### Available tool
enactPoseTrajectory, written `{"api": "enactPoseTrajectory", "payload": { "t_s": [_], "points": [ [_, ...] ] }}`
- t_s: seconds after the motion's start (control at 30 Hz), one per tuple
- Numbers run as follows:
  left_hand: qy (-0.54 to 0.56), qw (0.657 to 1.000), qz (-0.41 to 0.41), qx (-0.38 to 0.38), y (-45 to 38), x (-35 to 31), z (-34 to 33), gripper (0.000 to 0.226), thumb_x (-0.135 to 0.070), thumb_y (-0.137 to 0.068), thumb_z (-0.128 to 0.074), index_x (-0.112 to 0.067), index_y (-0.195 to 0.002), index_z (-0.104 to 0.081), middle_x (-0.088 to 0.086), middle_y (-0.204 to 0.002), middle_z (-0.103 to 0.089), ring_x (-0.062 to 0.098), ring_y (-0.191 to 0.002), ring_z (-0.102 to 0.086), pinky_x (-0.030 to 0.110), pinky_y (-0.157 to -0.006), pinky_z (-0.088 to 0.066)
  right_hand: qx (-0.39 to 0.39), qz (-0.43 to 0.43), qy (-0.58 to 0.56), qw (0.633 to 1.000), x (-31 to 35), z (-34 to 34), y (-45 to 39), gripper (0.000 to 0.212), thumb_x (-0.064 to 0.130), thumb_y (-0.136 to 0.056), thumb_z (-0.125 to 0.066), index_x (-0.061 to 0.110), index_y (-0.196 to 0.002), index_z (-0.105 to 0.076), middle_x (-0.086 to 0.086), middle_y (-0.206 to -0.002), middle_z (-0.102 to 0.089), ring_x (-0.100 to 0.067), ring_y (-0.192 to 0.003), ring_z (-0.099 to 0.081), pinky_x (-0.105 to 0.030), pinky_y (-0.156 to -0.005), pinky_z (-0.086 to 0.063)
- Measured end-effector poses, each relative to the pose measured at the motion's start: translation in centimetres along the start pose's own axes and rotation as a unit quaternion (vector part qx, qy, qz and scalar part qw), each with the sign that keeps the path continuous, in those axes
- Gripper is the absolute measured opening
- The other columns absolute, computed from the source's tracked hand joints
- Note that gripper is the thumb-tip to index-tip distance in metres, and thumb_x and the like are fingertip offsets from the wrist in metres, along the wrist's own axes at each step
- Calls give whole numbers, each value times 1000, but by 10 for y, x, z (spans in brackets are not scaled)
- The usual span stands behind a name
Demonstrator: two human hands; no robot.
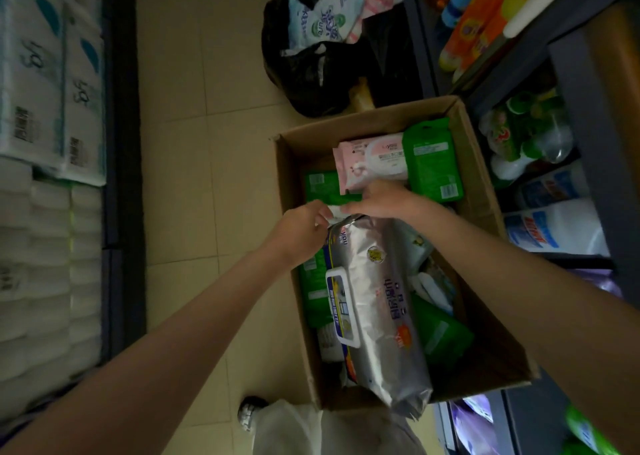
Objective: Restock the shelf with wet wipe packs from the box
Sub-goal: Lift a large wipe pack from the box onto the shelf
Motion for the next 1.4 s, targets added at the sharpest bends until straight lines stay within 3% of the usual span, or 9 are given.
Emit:
{"api": "enactPoseTrajectory", "payload": {
  "t_s": [0.2, 0.37, 0.67, 0.73, 0.9, 1.03, 1.17, 1.3, 1.4],
  "points": [
    [16, 1000, 25, 0, 11, 26, -6, 30, 4, -88, -41, 0, -113, -57, 17, -114, -64, 32, -108, -58, 35, -91, -46, 63, -20, 98, 993, -1, -4, 12, 38, 33, -90, -57, 22, -60, -38, 6, -57, -36, -6, -48, -33, -17, -45, -26],
    [36, 999, 29, 3, 17, 25, -4, 30, 2, -89, -41, 0, -115, -55, 17, -115, -62, 31, -107, -58, 34, -90, -47, 106, -4, 92, 990, 8, -17, 22, 24, 22, -89, -58, 0, -86, -68, -5, -62, -47, -15, -56, -42, -25, -55, -32],
    [167, 977, 29, 132, 55, 23, -1, 52, 18, -86, -47, 7, -134, -32, -3, -105, -50, -10, -75, -58, 4, -63, -45, 0, 127, -52, 990, 111, 37, 125, 26, 10, -83, -60, 9, -60, -49, -12, -69, -58, -25, -67, -55, -33, -57, -38],
    [238, 967, 10, 93, 64, 25, 23, 64, 24, -84, -43, -1, -140, -23, -3, -106, -52, -14, -65, -61, 8, -63, -50, -20, 174, -45, 984, 147, 50, 153, 41, 9, -83, -59, 13, -49, -38, -5, -51, -39, -16, -49, -37, -28, -49, -24],
    [229, 971, -62, -33, 111, 16, 145, 84, -5, -70, -75, -12, -139, -28, 3, -134, -43, 10, -111, -45, 11, -78, -48, -112, 297, 31, 948, 263, 83, 230, 42, 9, -82, -60, 13, -47, -38, 1, -45, -27, -5, -39, -23, -26, -44, -17],
    [186, 957, -171, -146, 192, 7, 222, 114, -8, -63, -84, -15, -144, -4, -4, -143, -29, -6, -120, -32, 3, -97, -30, -153, 407, -23, 900, 374, 87, 311, 45, 5, -82, -59, 16, -46, -35, -1, -49, -23, -3, -42, -20, -25, -45, -13],
    [253, 874, -245, -334, 308, 25, 312, 132, -53, -45, -85, -21, -144, -5, -11, -147, -29, -1, -135, -31, 18, -111, -31, -115, 510, -96, 847, 483, 63, 409, 28, 9, -76, -61, 10, -52, -46, -8, -57, -36, -12, -53, -34, -28, -49, -20],
    [230, 793, -273, -494, 464, 50, 406, 107, -41, -41, -84, -38, -129, -23, -21, -132, -44, -10, -119, -47, 7, -96, -41, -80, 625, -152, 761, 587, 33, 520, 41, -1, -82, -57, 13, -44, -58, 3, -44, -51, -6, -44, -47, -18, -45, -33],
    [124, 730, -255, -622, 586, 66, 467, 89, -48, -42, -83, -40, -118, -37, -13, -120, -54, 5, -113, -55, 28, -97, -48, -73, 700, -181, 687, 650, 17, 597, 36, 2, -84, -58, 14, -50, -57, 10, -42, -52, 0, -43, -49, -13, -46, -36]
  ]
}}
Point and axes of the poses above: each hand's wrist, its own y-axis away from the middle knuckle, its own z-axis out of the back of the hand, x = y × z, the point moved 8 cm from there along -y, towards the middle knuckle
